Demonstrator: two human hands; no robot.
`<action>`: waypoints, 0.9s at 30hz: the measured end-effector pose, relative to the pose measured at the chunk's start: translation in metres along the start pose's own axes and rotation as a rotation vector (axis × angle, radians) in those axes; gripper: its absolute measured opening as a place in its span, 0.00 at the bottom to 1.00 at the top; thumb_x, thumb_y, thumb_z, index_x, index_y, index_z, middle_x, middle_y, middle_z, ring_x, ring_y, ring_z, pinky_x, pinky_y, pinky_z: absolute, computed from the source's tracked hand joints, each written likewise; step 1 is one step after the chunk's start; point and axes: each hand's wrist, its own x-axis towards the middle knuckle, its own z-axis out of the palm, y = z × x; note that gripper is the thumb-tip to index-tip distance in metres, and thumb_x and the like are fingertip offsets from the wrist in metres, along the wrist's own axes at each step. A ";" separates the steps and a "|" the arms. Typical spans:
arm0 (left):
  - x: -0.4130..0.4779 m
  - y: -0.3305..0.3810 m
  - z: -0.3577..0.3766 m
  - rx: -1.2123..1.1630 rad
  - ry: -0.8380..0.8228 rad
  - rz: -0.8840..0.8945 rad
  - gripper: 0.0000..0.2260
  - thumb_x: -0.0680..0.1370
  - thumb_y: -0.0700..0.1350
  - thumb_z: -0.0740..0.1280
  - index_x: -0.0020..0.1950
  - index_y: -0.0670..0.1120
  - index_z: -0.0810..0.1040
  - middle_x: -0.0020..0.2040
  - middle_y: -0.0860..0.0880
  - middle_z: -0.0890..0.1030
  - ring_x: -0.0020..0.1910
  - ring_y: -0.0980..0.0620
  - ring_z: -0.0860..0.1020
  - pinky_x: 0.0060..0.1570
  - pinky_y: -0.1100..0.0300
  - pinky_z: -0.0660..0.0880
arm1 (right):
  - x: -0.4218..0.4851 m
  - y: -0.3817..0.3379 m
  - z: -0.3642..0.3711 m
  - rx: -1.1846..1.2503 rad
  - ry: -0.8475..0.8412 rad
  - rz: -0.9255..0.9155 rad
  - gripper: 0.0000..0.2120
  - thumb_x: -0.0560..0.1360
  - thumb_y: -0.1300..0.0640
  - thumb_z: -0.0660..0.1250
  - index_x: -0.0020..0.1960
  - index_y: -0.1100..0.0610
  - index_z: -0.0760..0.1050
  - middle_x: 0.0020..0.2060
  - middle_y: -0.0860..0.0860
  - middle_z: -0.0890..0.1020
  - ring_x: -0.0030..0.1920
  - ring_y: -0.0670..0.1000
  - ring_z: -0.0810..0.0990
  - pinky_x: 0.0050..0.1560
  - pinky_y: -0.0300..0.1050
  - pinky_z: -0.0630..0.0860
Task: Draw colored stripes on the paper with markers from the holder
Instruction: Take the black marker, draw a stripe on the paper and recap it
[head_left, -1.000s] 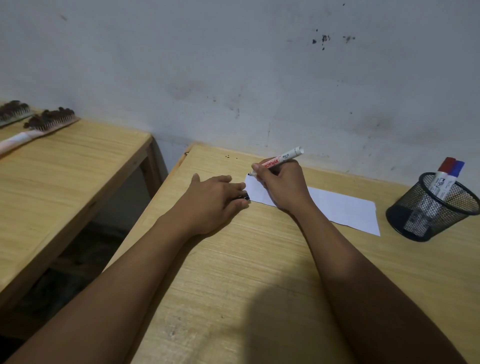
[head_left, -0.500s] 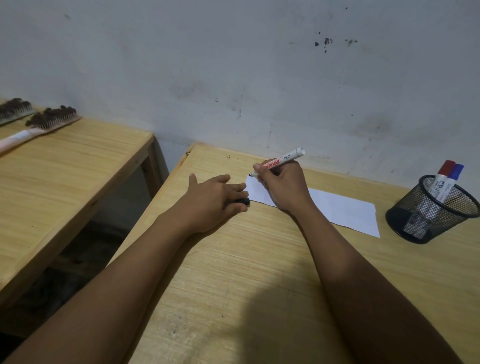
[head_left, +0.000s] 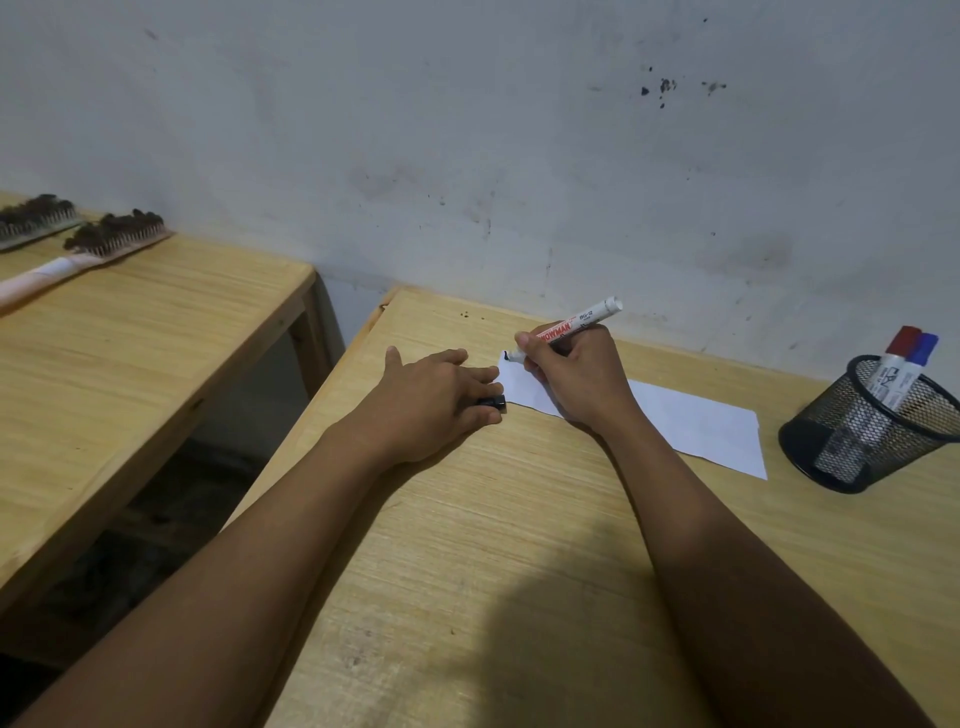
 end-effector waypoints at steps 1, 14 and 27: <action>0.000 0.000 0.000 0.004 -0.001 0.001 0.17 0.80 0.60 0.58 0.65 0.59 0.76 0.75 0.58 0.67 0.78 0.51 0.57 0.67 0.24 0.50 | -0.001 -0.001 -0.001 0.001 -0.005 -0.003 0.12 0.79 0.49 0.71 0.48 0.59 0.85 0.36 0.49 0.86 0.36 0.41 0.84 0.42 0.39 0.78; 0.000 0.000 0.000 -0.005 0.007 -0.005 0.16 0.80 0.59 0.58 0.65 0.60 0.76 0.74 0.59 0.68 0.77 0.52 0.57 0.68 0.26 0.50 | -0.002 0.000 -0.002 0.035 -0.049 -0.005 0.11 0.79 0.51 0.72 0.40 0.54 0.83 0.31 0.47 0.84 0.35 0.45 0.82 0.45 0.48 0.81; -0.010 0.010 -0.006 -0.091 0.064 -0.026 0.13 0.80 0.58 0.58 0.58 0.58 0.79 0.69 0.61 0.74 0.75 0.54 0.61 0.67 0.31 0.53 | -0.013 -0.043 -0.065 0.906 0.218 0.140 0.08 0.81 0.56 0.70 0.47 0.62 0.80 0.33 0.53 0.81 0.30 0.47 0.78 0.32 0.37 0.76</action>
